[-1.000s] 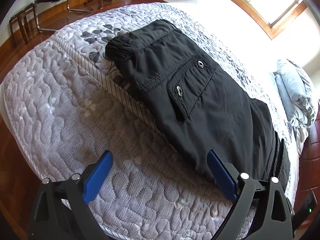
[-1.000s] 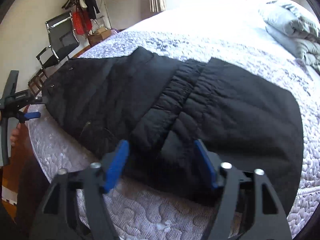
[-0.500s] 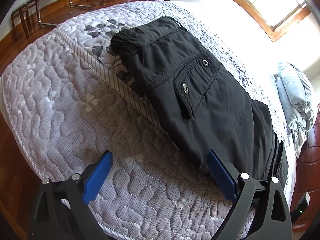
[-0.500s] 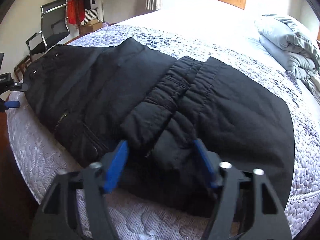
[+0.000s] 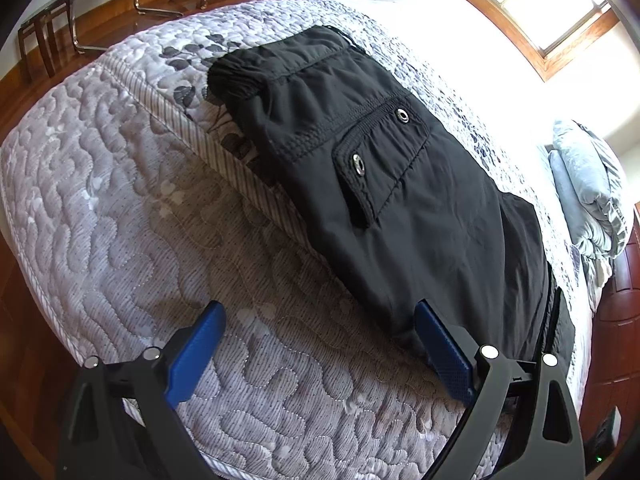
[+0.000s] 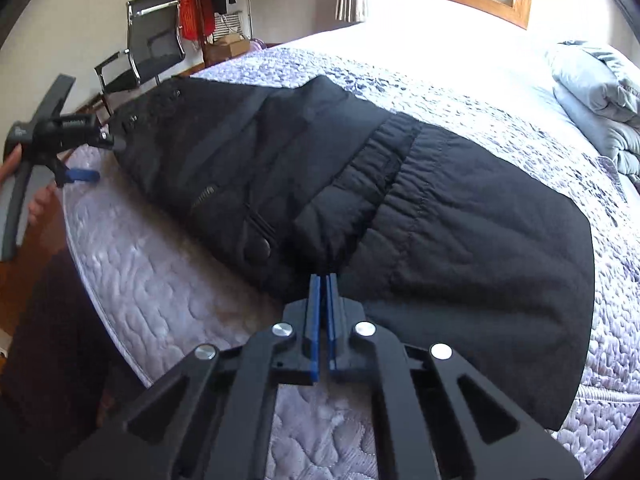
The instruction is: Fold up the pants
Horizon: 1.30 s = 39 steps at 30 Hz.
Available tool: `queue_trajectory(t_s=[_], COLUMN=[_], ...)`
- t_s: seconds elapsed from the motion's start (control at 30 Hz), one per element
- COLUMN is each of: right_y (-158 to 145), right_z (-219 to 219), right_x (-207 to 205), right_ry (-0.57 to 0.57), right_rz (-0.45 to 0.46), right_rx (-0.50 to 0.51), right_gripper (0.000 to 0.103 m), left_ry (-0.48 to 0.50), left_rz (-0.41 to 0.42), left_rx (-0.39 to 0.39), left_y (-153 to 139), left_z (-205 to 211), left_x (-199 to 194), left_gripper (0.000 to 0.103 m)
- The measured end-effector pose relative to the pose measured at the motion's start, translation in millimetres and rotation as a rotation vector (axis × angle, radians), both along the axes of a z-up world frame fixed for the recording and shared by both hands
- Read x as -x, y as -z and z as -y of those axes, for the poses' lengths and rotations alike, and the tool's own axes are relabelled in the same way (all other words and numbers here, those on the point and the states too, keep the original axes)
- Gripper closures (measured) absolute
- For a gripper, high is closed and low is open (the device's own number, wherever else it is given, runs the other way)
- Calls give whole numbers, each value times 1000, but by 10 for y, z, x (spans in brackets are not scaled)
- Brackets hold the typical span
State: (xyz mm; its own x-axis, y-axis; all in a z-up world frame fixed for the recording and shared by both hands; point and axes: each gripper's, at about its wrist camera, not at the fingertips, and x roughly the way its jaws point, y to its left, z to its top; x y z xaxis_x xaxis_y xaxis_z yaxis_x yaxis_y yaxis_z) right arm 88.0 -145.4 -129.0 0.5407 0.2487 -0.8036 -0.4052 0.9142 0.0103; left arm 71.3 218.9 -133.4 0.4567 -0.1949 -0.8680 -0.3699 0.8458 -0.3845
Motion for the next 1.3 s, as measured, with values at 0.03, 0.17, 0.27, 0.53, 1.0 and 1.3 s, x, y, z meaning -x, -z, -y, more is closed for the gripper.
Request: queue_trajectory(t_s=[0.03, 0.17, 0.27, 0.53, 1.0, 1.3], right_y=[7, -43, -74, -127, -187, -159], right_z=[32, 100, 110, 126, 407, 500], right_x=[-3, -67, -187, -185, -71, -121], right_ry=[11, 45, 65, 59, 117, 144], right_rz=[-4, 28, 33, 25, 29, 21], right_rx=[-16, -73, -96, -151, -162, -164], right_gripper=[100, 93, 93, 66, 61, 56], left_ry=[-3, -26, -80, -180, -392, -412], left_rz=[-1, -4, -9, 7, 143, 113], left_rx=[4, 37, 71, 125, 554, 526], left_y=[2, 25, 82, 184, 467, 480], left_z=[10, 27, -65, -174, -581, -580], left_x=[-7, -74, -133, -372, -572, -957], left_gripper=[7, 7, 7, 6, 4, 38])
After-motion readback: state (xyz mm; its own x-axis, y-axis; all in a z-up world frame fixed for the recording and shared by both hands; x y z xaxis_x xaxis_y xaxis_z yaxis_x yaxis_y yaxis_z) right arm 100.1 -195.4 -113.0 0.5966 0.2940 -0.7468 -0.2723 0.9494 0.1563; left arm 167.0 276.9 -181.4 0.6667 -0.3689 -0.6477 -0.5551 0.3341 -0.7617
